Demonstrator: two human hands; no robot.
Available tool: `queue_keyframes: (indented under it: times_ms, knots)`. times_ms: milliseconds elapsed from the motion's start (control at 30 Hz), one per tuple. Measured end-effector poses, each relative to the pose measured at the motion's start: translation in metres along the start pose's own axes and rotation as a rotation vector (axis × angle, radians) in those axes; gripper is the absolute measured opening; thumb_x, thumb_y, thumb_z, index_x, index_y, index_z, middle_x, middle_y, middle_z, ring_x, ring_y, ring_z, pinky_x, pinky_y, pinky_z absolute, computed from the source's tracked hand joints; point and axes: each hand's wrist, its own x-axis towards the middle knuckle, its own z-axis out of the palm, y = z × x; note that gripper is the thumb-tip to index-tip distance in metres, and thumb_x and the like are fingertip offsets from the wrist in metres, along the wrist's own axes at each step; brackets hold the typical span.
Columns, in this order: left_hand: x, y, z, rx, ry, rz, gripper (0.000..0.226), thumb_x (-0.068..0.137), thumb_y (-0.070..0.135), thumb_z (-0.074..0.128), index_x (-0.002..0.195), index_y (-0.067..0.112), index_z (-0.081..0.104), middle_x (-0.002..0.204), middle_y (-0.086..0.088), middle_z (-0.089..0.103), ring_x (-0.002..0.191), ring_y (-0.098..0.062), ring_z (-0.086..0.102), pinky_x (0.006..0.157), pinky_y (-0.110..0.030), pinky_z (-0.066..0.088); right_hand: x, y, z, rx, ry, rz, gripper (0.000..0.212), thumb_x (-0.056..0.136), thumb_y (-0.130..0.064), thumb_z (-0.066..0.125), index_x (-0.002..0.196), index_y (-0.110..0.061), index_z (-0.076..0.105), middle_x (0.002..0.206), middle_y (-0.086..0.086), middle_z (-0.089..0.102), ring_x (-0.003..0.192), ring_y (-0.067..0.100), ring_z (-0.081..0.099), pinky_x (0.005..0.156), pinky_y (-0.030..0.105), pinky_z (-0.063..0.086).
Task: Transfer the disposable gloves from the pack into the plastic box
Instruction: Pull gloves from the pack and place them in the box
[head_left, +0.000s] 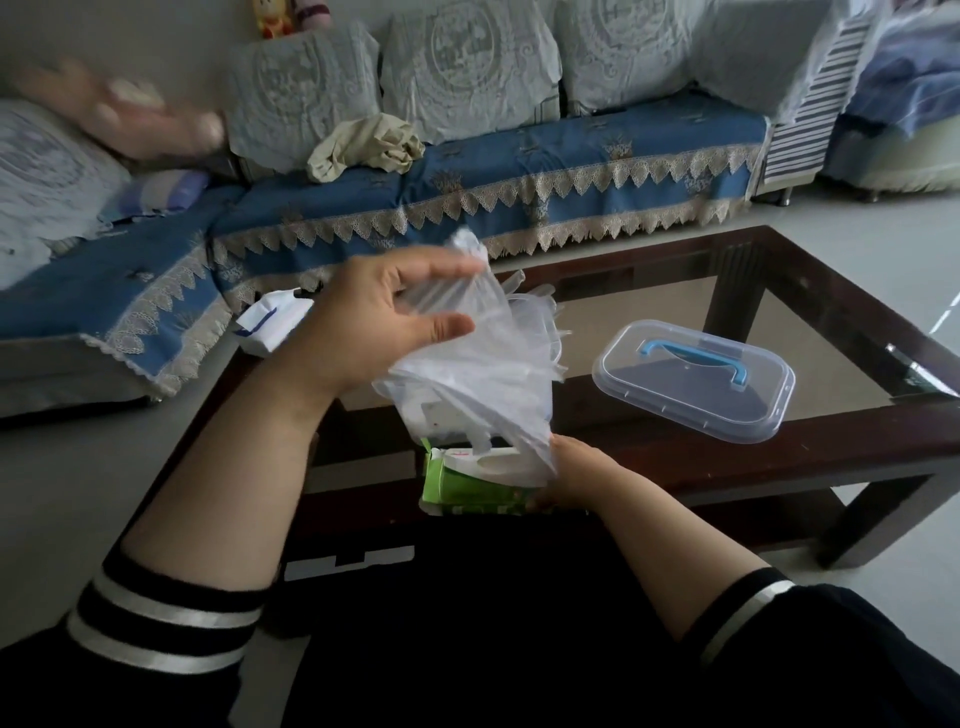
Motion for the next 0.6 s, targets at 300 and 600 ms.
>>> queue_keyframes:
  times_ms: [300, 600]
  knots:
    - [0.057, -0.069, -0.003, -0.065, 0.151, -0.159, 0.088, 0.069, 0.036, 0.076, 0.147, 0.021, 0.039, 0.155, 0.006, 0.036, 0.144, -0.008, 0.026, 0.119, -0.029, 0.021, 0.007, 0.004, 0.001, 0.000, -0.009, -0.012, 0.112, 0.069, -0.035, 0.083, 0.150, -0.028, 0.006, 0.142, 0.010, 0.046, 0.128, 0.032, 0.046, 0.105, 0.052, 0.038]
    - [0.076, -0.150, 0.029, 0.091, 0.027, -0.469, 0.099, 0.070, 0.032, 0.084, 0.152, 0.017, 0.030, 0.160, -0.007, 0.024, 0.146, -0.026, 0.024, 0.117, -0.042, 0.023, 0.013, 0.009, 0.003, 0.009, -0.019, -0.023, 0.110, 0.070, -0.034, 0.082, 0.151, -0.029, 0.007, 0.143, 0.009, 0.044, 0.129, 0.031, 0.044, 0.105, 0.052, 0.039]
